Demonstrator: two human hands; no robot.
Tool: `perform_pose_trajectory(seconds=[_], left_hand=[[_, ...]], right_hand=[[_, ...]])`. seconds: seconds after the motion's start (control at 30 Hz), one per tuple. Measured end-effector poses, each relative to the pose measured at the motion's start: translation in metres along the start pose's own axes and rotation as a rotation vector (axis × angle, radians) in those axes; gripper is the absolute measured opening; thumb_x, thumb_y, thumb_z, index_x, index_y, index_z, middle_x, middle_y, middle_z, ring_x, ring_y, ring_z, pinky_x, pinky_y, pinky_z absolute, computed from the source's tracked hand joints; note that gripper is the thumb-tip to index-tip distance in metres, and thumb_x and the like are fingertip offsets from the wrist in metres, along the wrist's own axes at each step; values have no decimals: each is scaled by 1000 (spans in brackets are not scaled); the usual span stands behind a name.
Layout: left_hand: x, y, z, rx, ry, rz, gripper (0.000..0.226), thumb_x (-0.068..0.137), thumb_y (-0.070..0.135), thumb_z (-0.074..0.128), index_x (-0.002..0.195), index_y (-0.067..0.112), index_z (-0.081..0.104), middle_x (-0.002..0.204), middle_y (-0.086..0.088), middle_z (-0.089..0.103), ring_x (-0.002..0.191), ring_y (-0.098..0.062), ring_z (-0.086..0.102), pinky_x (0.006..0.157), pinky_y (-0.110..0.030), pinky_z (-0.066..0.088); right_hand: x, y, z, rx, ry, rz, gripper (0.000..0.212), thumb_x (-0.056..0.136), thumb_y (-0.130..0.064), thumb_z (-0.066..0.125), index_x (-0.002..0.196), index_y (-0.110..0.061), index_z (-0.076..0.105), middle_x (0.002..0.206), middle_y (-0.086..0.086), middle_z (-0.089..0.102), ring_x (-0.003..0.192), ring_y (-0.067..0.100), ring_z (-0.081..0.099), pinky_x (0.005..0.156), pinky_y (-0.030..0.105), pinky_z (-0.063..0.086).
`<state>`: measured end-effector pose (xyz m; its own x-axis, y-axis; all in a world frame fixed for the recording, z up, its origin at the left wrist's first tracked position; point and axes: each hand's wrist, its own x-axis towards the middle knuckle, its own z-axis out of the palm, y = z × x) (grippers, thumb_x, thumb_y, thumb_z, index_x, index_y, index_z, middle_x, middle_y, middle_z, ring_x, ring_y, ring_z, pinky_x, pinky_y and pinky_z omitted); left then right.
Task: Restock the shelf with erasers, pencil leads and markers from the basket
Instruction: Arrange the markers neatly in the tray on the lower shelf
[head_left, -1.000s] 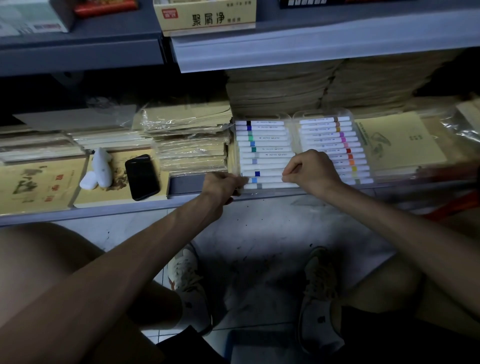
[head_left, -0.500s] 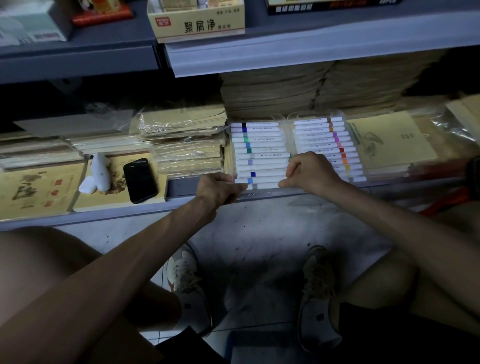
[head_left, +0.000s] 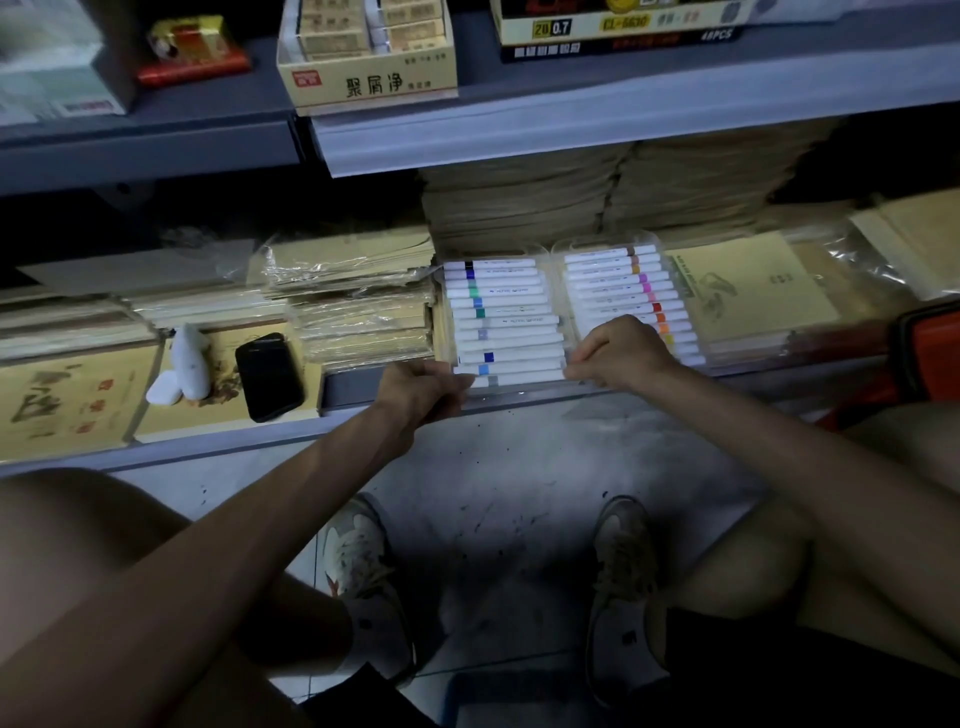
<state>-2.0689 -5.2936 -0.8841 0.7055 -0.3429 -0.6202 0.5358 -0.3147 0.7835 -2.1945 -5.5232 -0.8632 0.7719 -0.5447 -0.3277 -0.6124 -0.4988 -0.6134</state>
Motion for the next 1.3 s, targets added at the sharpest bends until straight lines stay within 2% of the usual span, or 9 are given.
perform_pose_trajectory(seconds=[0.1, 0.27, 0.37, 0.6, 0.73, 0.83, 0.97, 1.17, 1.3], left_hand=[[1, -1, 0, -62, -27, -57, 21, 82, 0, 83, 98, 0, 69, 79, -19, 76, 75, -29, 75, 67, -33, 66], [0, 4, 3, -114, -35, -95, 25, 84, -4, 78, 107, -6, 67, 70, -18, 75, 65, -25, 75, 64, -32, 65], [0, 4, 4, -121, -31, -95, 29, 85, -5, 78, 111, -7, 67, 69, -17, 75, 63, -24, 75, 66, -33, 65], [2, 2, 3, -110, -25, -76, 42, 84, -3, 80, 121, -13, 64, 79, -21, 76, 71, -27, 76, 64, -32, 65], [3, 2, 5, -42, -6, -30, 41, 84, 6, 83, 118, -11, 68, 83, -19, 75, 64, -23, 74, 59, -29, 63], [7, 2, 8, 6, 8, 8, 47, 81, 25, 89, 110, -8, 73, 87, -14, 74, 70, -24, 72, 63, -33, 64], [14, 6, 6, -49, 49, 29, 52, 80, 28, 89, 112, -9, 71, 92, -18, 78, 71, -25, 72, 69, -35, 65], [23, 12, 12, -140, 79, 1, 47, 82, 14, 87, 118, -10, 68, 97, -17, 79, 80, -29, 78, 61, -32, 64], [27, 12, 14, -120, 102, -7, 40, 82, 10, 86, 114, -8, 70, 94, -17, 78, 68, -23, 75, 54, -28, 60]], right_hand=[[-1, 3, 0, -31, 49, 41, 15, 68, -24, 91, 68, -24, 77, 66, -14, 70, 72, 6, 68, 62, 21, 51], [3, 0, -1, 2, 26, 92, 19, 68, -22, 94, 64, -24, 75, 72, -6, 75, 73, 12, 71, 76, 33, 62], [4, 1, -3, 36, 2, 115, 15, 68, -22, 94, 69, -20, 79, 72, 1, 76, 73, 18, 74, 75, 36, 64], [3, 1, 2, -42, 32, 67, 17, 67, -24, 94, 71, -21, 78, 71, -5, 76, 69, 13, 71, 70, 30, 60], [9, -3, 0, -21, 93, -8, 13, 78, -16, 82, 88, -21, 76, 91, -6, 72, 87, 11, 64, 74, 23, 47], [8, -6, 12, 29, 176, -136, 19, 86, -13, 76, 104, -18, 79, 98, 0, 75, 94, 15, 68, 81, 25, 50], [9, -2, 28, -235, 286, -283, 20, 90, -3, 66, 100, -12, 80, 99, 7, 75, 93, 27, 69, 80, 39, 58], [9, 2, 37, -474, 263, -382, 32, 82, 12, 62, 103, -6, 79, 110, 11, 70, 98, 33, 66, 76, 38, 56], [10, 10, 39, -534, 271, -446, 30, 77, 13, 63, 99, -2, 77, 109, 11, 70, 96, 32, 64, 69, 34, 55]])
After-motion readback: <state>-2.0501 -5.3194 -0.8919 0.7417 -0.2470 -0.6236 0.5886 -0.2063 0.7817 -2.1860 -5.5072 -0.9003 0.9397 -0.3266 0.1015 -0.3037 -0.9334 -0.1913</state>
